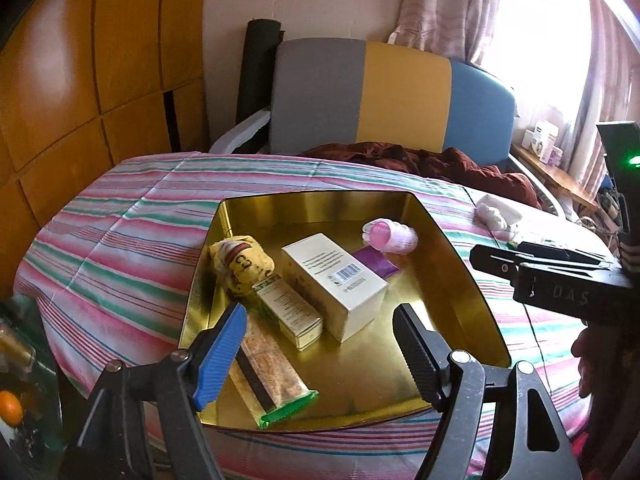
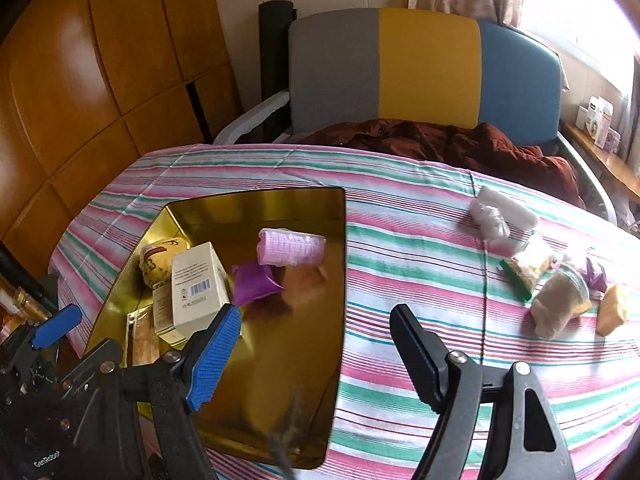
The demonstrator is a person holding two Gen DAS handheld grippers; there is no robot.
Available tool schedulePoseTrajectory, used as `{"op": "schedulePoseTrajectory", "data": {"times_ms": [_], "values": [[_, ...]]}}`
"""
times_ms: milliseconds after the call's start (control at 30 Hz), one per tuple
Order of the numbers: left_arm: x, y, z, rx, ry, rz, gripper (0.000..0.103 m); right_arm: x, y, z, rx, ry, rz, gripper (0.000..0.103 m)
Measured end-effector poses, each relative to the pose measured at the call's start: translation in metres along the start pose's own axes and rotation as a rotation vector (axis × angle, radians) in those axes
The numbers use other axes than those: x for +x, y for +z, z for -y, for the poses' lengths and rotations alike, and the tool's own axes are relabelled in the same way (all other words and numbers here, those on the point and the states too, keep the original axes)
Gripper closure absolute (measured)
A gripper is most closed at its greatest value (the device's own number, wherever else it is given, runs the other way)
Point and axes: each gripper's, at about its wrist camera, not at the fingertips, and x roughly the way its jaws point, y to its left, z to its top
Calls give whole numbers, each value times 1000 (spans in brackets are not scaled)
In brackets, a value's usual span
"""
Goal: Organize objects
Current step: 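Move both grippers away from the tray back toward the remaining items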
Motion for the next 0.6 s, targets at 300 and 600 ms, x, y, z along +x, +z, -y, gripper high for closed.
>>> {"op": "schedulePoseTrajectory", "data": {"times_ms": [300,600], "values": [[1,-2,20,56,-30,-16,23,-8,-6,15,-8,-38,32,17],[2,1,46,122,-72,-16,21,-16,-10,44,36,-75,58,13]]}}
